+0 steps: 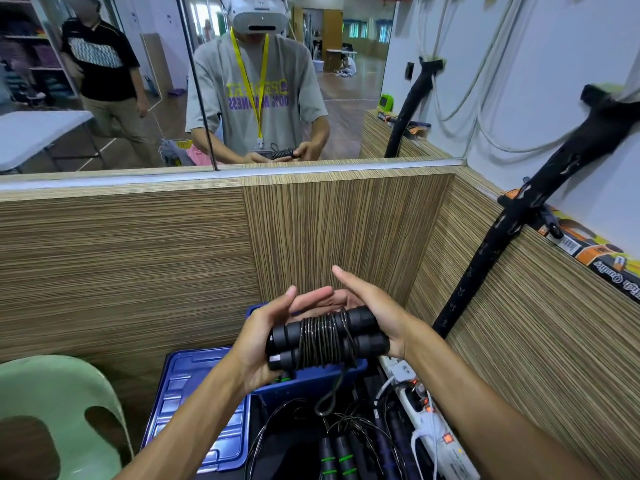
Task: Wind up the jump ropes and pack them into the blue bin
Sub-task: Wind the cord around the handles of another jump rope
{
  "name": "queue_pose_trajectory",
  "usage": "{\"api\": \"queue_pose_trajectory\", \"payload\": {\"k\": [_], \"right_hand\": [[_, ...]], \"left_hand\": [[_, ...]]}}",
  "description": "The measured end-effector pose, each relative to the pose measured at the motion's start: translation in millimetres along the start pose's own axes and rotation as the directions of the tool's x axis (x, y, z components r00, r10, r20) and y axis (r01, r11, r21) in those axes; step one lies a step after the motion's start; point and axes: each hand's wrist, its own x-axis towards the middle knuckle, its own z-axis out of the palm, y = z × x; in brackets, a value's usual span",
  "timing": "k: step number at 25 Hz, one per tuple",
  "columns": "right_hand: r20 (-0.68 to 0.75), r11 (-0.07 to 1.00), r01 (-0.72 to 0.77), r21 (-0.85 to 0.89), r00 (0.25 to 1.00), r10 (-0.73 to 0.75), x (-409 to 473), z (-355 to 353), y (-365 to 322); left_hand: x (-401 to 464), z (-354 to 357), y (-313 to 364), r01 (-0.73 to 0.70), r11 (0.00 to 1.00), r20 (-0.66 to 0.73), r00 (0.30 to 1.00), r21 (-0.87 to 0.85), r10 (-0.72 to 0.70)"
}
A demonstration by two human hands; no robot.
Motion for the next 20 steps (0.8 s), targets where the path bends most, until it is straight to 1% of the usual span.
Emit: {"api": "queue_pose_trajectory", "payload": {"k": [2,3,4,5,6,7,8,9,11,12,13,14,15,16,17,18,19,20], "right_hand": [[-0.005,1.0,0.031,0.0,1.0,-0.031,-0.9,3.1,-2.9],[-0.044,0.998,0.056,-0.004,0.997,-0.056,-2.0,4.6,-3.6],[-0.127,0.996,0.091,-0.018,0.988,-0.092,-3.3,6.4,-4.1],[-0.246,0.992,0.124,-0.024,0.961,-0.126,-2.7,5.8,-3.7],[-0.369,0.989,0.145,0.008,0.92,-0.132,-2.7,3.6,-2.3],[-0.457,0.981,0.175,0.084,0.881,-0.118,-2.3,0.3,-0.1],[-0.51,0.957,0.227,0.18,0.854,-0.106,-2.2,-3.4,0.8],[-0.555,0.912,0.306,0.274,0.825,-0.11,-1.7,-7.5,1.2],[-0.628,0.748,0.509,0.426,0.762,-0.161,-1.7,-11.8,-6.4],[-0.649,0.678,0.586,0.443,0.732,-0.209,-2.5,-11.8,-11.2],[-0.65,0.637,0.65,0.413,0.701,-0.294,-2.1,-12.3,-14.8],[-0.626,0.662,0.686,0.302,0.666,-0.406,-2.9,-12.1,-17.6],[-0.563,0.729,0.679,0.085,0.636,-0.528,-4.6,-10.8,-19.0],[-0.469,0.757,0.616,-0.22,0.613,-0.635,-5.5,-12.0,-17.4],[-0.373,0.703,0.502,-0.503,0.608,-0.701,-5.0,-15.9,-13.0],[-0.323,0.649,0.391,-0.653,0.631,-0.705,-3.4,-20.2,-8.3],[-0.34,0.644,0.322,-0.694,0.642,-0.687,-2.3,-22.9,-6.1],[-0.391,0.68,0.296,-0.671,0.637,-0.664,-1.4,-26.0,-5.5]], "left_hand": [[-1.4,0.0,4.8,-0.021,1.0,-0.022,1.0,0.002,0.021],[-1.5,-0.2,6.3,-0.025,1.0,-0.033,0.999,0.004,0.025],[-1.4,0.1,6.8,-0.034,0.999,-0.045,0.998,-0.001,0.034],[-1.0,0.5,6.3,-0.057,0.998,-0.073,0.996,-0.013,0.056],[0.0,1.1,3.0,-0.09,0.995,-0.11,0.99,-0.036,0.086],[0.9,1.2,-1.6,-0.131,0.99,-0.155,0.981,-0.056,0.121],[1.8,1.2,-7.1,-0.173,0.983,-0.205,0.966,-0.062,0.157],[1.5,2.7,-14.4,-0.207,0.977,-0.274,0.943,-0.046,0.187],[1.3,11.2,-33.8,-0.234,0.972,-0.384,0.899,-0.014,0.21],[0.5,18.5,-43.7,-0.228,0.973,-0.405,0.893,-0.031,0.196],[1.0,25.4,-52.0,-0.218,0.975,-0.414,0.893,-0.053,0.177],[1.6,34.4,-58.8,-0.215,0.975,-0.433,0.886,-0.063,0.168],[2.6,39.6,-64.8,-0.209,0.978,-0.467,0.866,-0.016,0.177],[2.6,43.7,-67.8,-0.198,0.977,-0.487,0.847,0.081,0.213],[3.2,45.0,-67.8,-0.185,0.959,-0.499,0.823,0.213,0.27],[3.7,45.7,-66.5,-0.181,0.917,-0.487,0.801,0.357,0.347],[3.1,44.3,-65.5,-0.195,0.837,-0.425,0.789,0.512,0.444],[2.2,42.5,-65.2,-0.223,0.723,-0.317,0.786,0.654,0.53]]}}
